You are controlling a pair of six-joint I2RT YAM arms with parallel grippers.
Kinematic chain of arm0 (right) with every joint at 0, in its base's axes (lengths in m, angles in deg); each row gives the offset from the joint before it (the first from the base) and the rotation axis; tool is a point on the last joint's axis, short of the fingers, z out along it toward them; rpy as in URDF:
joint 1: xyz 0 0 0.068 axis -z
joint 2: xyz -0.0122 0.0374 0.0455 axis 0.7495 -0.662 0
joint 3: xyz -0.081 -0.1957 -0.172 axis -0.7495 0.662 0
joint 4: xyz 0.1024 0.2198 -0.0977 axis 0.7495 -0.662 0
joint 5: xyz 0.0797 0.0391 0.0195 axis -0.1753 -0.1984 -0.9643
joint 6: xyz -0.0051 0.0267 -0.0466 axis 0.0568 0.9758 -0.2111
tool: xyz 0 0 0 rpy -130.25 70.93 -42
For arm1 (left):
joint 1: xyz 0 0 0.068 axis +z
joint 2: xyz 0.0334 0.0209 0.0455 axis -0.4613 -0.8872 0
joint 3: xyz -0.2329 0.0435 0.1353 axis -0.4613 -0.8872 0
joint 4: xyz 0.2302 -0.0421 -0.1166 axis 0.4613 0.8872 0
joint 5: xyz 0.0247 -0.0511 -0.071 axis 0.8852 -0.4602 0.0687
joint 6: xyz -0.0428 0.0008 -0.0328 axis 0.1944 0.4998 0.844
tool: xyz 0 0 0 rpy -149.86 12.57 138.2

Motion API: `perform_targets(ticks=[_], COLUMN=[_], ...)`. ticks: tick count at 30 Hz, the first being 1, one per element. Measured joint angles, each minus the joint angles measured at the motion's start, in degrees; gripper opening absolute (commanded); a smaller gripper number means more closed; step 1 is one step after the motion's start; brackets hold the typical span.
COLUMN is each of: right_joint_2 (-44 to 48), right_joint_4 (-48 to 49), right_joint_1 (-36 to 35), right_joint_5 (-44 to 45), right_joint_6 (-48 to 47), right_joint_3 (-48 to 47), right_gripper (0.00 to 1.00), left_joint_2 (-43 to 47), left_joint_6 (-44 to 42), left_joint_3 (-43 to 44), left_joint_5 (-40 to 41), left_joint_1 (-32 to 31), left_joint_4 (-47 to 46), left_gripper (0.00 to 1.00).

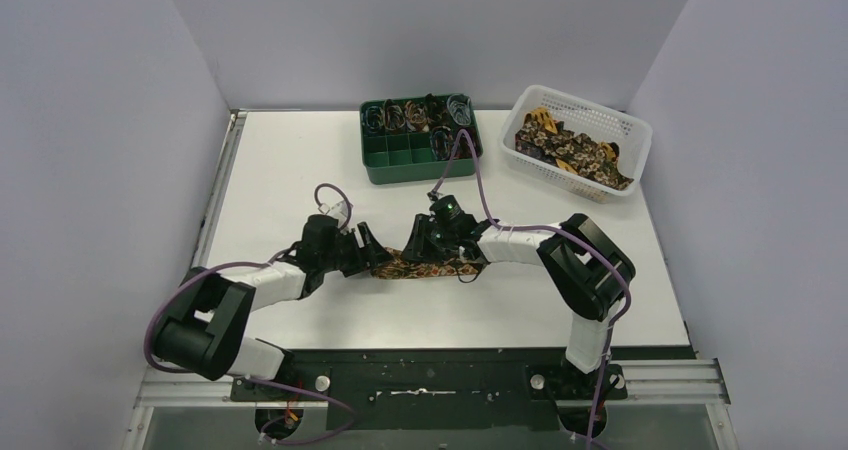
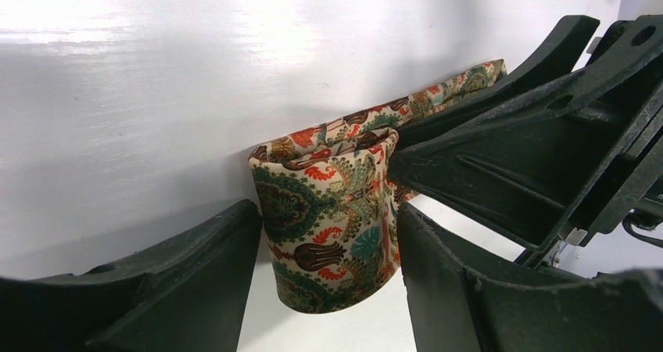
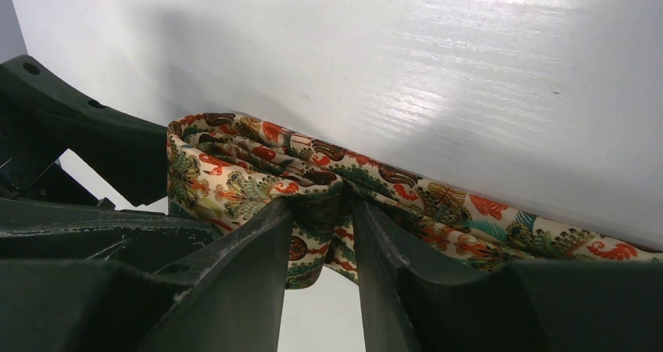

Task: Roll the ties
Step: Roll the tie at the center of the board.

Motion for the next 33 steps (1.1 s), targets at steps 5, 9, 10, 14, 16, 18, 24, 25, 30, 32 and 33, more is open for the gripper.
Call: perform_targets(ticks=[5,9,10,14,16,18,24,25,30,32,33], right_joint_2=[0.0,0.0,0.0,0.0,0.0,0.0,0.8,1.4,7.7,10.9,12.4], right_joint_4=[0.0,0.0,0.0,0.0,0.1,0.2,-0.9,-1.4,-3.1,-3.8,-4.2], right_joint_1=[0.0,0.0,0.0,0.0,0.0,0.0,0.7,1.0,3.6,4.9,5.6], right_joint_5=[0.0,0.0,0.0,0.0,-0.1,-0.4,-2.6,-2.9,-3.3,-2.8,-2.5], right_joint_6=[0.0,0.0,0.0,-0.1,-0.2,-0.5,-2.2,-2.6,-4.2,-5.0,-5.3], right_joint_3=[0.0,0.0,0.0,0.0,0.0,0.0,-0.7,-0.7,-0.7,-0.7,-0.6], right_gripper=[0.36,0.36,0.36,0.37,0.39,0.4,0.46,0.46,0.48,0.48,0.48], left_joint_2=[-0.5,-1.1,-1.2,-1.4,-1.4,-1.2,1.3,1.9,4.1,4.5,4.6], left_joint_6=[0.8,1.0,1.1,0.9,0.6,0.0,-3.7,-4.3,-7.8,-9.4,-10.1], left_joint_3=[0.0,0.0,0.0,0.0,0.4,0.9,3.0,3.4,6.1,7.8,8.5], left_joint_5=[0.1,0.4,0.6,1.9,2.5,3.0,5.7,6.4,9.9,11.8,12.6], left_joint_1=[-0.3,-0.6,-0.6,-0.6,-0.7,-1.0,-1.9,-2.0,-2.1,-2.4,-2.6], left_joint_4=[-0.6,-1.2,-1.2,-0.5,0.5,1.7,8.5,9.8,16.9,20.0,21.3], left_gripper=[0.62,0.5,0.48,0.39,0.39,0.38,0.38,0.38,0.38,0.38,0.38])
